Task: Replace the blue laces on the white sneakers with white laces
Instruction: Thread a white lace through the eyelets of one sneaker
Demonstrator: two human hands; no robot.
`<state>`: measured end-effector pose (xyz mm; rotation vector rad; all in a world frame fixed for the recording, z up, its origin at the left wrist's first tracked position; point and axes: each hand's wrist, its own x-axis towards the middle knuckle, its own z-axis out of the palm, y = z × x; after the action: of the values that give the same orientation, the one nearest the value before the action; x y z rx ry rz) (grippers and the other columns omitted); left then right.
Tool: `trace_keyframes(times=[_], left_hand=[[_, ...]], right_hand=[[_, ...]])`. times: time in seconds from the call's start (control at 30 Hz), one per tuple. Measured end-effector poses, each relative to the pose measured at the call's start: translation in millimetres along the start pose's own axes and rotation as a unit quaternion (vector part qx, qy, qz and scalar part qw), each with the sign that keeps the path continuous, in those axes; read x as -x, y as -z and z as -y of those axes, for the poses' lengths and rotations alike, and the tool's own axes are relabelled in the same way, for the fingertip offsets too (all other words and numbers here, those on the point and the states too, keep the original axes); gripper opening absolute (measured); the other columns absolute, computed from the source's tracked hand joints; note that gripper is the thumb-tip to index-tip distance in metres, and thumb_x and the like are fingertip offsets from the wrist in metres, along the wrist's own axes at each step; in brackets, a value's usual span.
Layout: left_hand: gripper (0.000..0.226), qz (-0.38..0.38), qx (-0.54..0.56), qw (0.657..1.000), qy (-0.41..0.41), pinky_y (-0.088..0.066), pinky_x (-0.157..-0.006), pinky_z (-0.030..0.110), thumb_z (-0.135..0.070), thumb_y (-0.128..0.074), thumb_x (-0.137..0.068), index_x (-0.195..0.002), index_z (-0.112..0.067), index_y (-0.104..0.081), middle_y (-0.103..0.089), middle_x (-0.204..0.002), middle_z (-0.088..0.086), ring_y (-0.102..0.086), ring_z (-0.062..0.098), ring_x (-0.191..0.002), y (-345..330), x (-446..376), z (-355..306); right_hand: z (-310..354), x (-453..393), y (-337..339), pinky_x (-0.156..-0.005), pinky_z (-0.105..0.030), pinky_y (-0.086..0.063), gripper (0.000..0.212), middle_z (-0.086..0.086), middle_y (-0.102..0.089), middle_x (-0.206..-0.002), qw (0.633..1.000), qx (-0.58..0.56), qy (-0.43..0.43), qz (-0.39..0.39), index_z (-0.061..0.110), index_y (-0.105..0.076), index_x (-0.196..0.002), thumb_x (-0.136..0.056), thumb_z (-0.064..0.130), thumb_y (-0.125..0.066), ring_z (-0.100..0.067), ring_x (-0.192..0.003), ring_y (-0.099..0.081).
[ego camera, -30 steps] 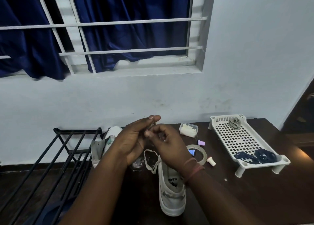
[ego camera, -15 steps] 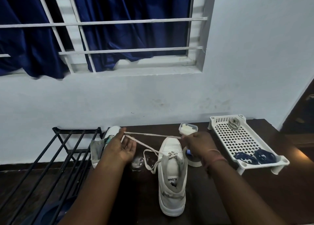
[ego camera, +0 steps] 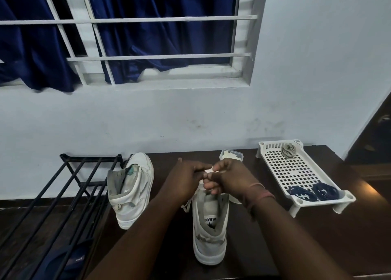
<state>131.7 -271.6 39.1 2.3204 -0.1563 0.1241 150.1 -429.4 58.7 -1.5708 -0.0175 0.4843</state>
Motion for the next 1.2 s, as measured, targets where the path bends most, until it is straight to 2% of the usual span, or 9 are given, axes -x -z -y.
trace_keyframes(times=[0.07,0.13,0.27,0.37,0.53,0.67,0.8,1.0,1.2], left_hand=[[0.021,-0.009,0.005,1.000,-0.017,-0.042,-0.099,0.025,-0.015,-0.067,-0.091,-0.101,-0.028,-0.080,-0.077,-0.095,-0.014,-0.067,-0.006,-0.090,0,1,0],[0.017,0.019,0.041,0.999,-0.011,-0.049,-0.080,0.024,-0.016,-0.066,-0.093,-0.097,-0.027,-0.079,-0.076,-0.090,-0.014,-0.067,-0.005,-0.086,-2,2,-4],[0.009,0.062,0.051,0.997,0.003,-0.053,-0.078,0.031,-0.018,-0.069,-0.089,-0.089,-0.024,-0.075,-0.075,-0.083,-0.008,-0.070,0.003,-0.079,-10,2,-6],[0.009,0.000,0.006,0.999,0.035,-0.050,-0.069,0.029,-0.017,-0.070,-0.085,-0.080,-0.022,-0.076,-0.072,-0.072,-0.005,-0.064,0.004,-0.067,-12,-2,-2],[0.014,-0.027,-0.022,0.996,0.084,-0.047,-0.073,0.023,-0.014,-0.066,-0.091,-0.087,-0.018,-0.079,-0.077,-0.089,-0.004,-0.069,0.010,-0.085,-32,-4,-6],[0.015,-0.017,-0.067,0.993,0.096,-0.043,-0.076,0.021,-0.021,-0.065,-0.090,-0.091,-0.021,-0.080,-0.077,-0.094,-0.002,-0.068,0.012,-0.092,-55,1,-7],[0.015,-0.024,-0.089,0.990,0.104,-0.051,-0.079,0.025,-0.023,-0.069,-0.083,-0.087,-0.028,-0.082,-0.078,-0.091,-0.006,-0.070,0.010,-0.087,-59,7,0],[0.009,-0.049,-0.078,0.991,0.099,-0.052,-0.073,0.025,-0.026,-0.071,-0.081,-0.079,-0.028,-0.079,-0.076,-0.085,-0.012,-0.069,0.005,-0.080,-61,10,6],[0.012,-0.048,-0.092,0.992,0.068,-0.047,-0.069,0.022,-0.034,-0.070,-0.085,-0.084,-0.028,-0.080,-0.077,-0.084,-0.007,-0.069,0.006,-0.079,-65,9,7]], right_hand=[[-4,-3,6,-0.039,-0.025,-0.045,0.028,-0.026,-0.066,-0.076,0.999,0.028,0.010,-0.037,0.010,-0.040,-0.089,-0.089,-0.006,-0.063,-0.025,-0.052,-0.059],[-6,-6,12,-0.037,-0.022,-0.040,0.030,-0.022,-0.068,-0.069,0.995,0.077,0.023,-0.062,0.010,-0.041,-0.087,-0.086,-0.002,-0.068,-0.023,-0.044,-0.060],[-10,-7,14,-0.036,-0.021,-0.037,0.028,-0.016,-0.062,-0.058,0.991,0.112,0.020,-0.070,0.009,-0.049,-0.085,-0.082,0.008,-0.076,-0.015,-0.036,-0.055],[-12,-9,18,-0.047,-0.020,-0.041,0.032,-0.010,-0.064,-0.065,0.975,0.187,0.006,-0.117,0.012,-0.055,-0.073,-0.078,0.029,-0.082,-0.014,-0.047,-0.053],[-45,-33,28,-0.060,-0.027,-0.047,0.061,-0.004,-0.065,-0.070,0.910,0.391,-0.099,-0.093,0.017,-0.058,-0.070,-0.047,0.073,-0.069,-0.020,-0.060,-0.058],[-48,-34,31,-0.057,-0.022,-0.047,0.025,-0.001,-0.063,-0.070,0.905,0.392,-0.145,-0.072,0.017,-0.053,-0.064,-0.076,0.039,-0.054,-0.020,-0.066,-0.063],[-51,-19,35,-0.065,-0.036,-0.054,0.005,-0.015,-0.060,-0.078,0.967,0.078,-0.236,-0.062,0.005,-0.059,-0.093,-0.089,0.002,-0.060,-0.028,-0.069,-0.060],[-57,-27,37,-0.061,-0.037,-0.054,0.008,-0.014,-0.060,-0.084,0.962,0.014,-0.268,-0.057,0.004,-0.058,-0.095,-0.093,-0.003,-0.054,-0.025,-0.072,-0.059],[-54,-23,35,-0.081,-0.044,-0.055,0.007,-0.017,-0.061,-0.095,0.964,0.006,-0.260,-0.060,0.003,-0.055,-0.094,-0.094,-0.003,-0.053,-0.027,-0.083,-0.061]])
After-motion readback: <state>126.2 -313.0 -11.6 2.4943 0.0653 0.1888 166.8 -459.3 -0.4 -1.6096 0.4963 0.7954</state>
